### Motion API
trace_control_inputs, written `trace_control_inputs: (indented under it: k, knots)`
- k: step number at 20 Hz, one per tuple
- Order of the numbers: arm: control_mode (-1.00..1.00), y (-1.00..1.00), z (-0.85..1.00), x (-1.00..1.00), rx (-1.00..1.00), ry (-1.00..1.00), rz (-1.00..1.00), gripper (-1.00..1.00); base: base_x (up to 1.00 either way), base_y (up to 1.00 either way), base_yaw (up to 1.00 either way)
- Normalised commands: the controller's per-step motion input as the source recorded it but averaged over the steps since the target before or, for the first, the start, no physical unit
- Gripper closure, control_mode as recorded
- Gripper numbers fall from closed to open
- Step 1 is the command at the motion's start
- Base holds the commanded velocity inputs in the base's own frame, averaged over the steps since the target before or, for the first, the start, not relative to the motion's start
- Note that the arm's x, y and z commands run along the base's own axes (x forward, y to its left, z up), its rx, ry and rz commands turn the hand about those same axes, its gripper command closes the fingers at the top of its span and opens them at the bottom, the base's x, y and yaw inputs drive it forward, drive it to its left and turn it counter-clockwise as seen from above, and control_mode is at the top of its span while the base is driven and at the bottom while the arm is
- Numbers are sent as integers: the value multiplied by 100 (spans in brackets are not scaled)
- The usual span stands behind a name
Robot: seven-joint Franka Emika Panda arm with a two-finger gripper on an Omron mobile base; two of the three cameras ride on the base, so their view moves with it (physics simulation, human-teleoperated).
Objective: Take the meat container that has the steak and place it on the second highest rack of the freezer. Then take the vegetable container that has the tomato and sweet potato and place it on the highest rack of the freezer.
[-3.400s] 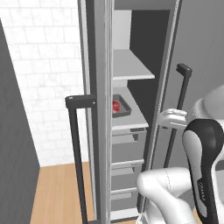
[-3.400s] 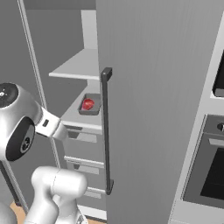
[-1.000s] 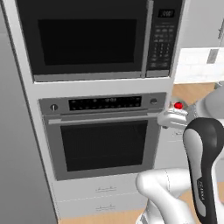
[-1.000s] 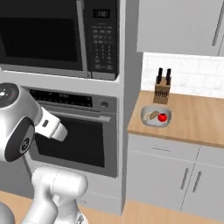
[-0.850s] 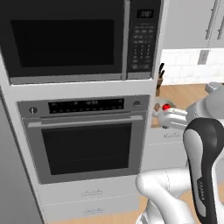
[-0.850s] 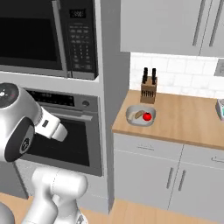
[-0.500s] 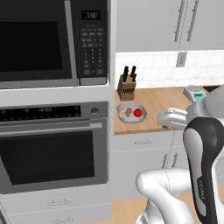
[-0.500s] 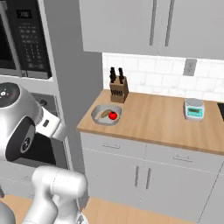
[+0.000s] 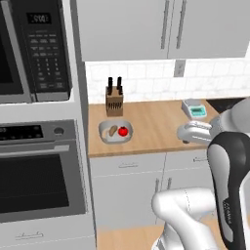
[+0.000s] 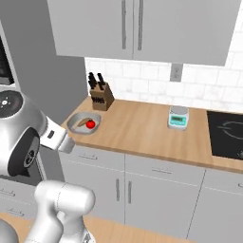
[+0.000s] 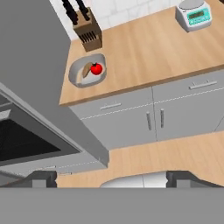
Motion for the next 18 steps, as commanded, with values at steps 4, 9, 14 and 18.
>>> trace_control_inputs:
  k: [4, 9, 14, 18]
  knots:
    - [100, 0, 0, 0, 0, 0, 0, -100, 44, -15, 0]
    - [100, 0, 0, 0, 0, 0, 0, -100, 0, 14, 0]
    - [-100, 31, -6, 31, 5, 6, 1, -100, 0, 0, 0]
    - [-100, 38, -16, 78, 20, 12, -25, -100, 0, 0, 0]
